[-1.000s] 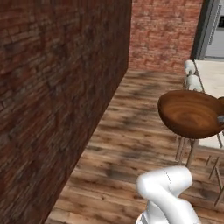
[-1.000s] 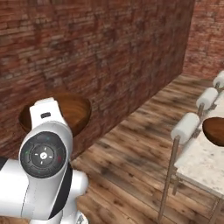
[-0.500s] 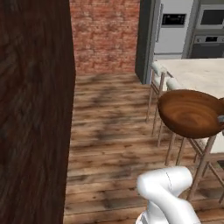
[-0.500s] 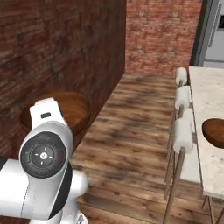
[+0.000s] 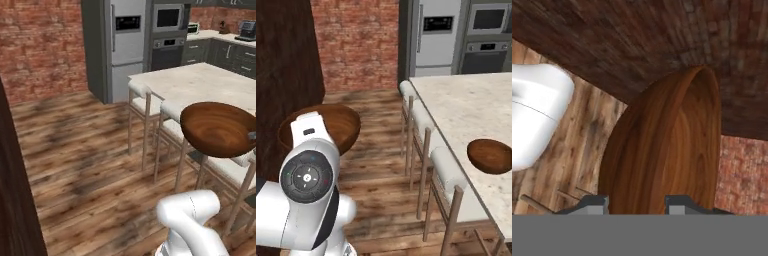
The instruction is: Pick up the bowls from the cabinet and place each bowl in front of a stool on the dining counter.
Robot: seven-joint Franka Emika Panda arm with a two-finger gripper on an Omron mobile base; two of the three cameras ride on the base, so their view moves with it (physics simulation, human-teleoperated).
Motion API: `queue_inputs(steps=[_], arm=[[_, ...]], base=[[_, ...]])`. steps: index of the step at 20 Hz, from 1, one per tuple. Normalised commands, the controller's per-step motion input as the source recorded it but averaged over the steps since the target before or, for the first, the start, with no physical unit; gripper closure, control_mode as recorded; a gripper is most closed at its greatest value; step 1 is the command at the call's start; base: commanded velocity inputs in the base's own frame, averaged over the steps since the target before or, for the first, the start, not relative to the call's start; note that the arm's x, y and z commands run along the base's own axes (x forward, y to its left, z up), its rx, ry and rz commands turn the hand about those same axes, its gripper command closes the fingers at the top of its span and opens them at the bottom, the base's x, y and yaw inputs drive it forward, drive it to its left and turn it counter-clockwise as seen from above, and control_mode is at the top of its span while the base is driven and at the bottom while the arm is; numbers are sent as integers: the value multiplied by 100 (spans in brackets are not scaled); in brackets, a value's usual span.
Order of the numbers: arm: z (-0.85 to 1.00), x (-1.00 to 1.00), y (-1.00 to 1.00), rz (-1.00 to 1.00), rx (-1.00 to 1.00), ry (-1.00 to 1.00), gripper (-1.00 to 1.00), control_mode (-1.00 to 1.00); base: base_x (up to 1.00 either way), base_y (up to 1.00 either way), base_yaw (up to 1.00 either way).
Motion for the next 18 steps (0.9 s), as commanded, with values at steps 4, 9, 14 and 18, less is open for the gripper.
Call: queue_inputs(steps=[4,9,14,18], arm=[[0,0,0,0,0,0,100,100],[0,0,0,0,0,0,100,100],[0,0,0,0,0,0,100,100],[0,0,0,0,0,0,100,100]], base=[[81,72,-72],[62,60,-81],[57,68,-79],[56,71,-78]])
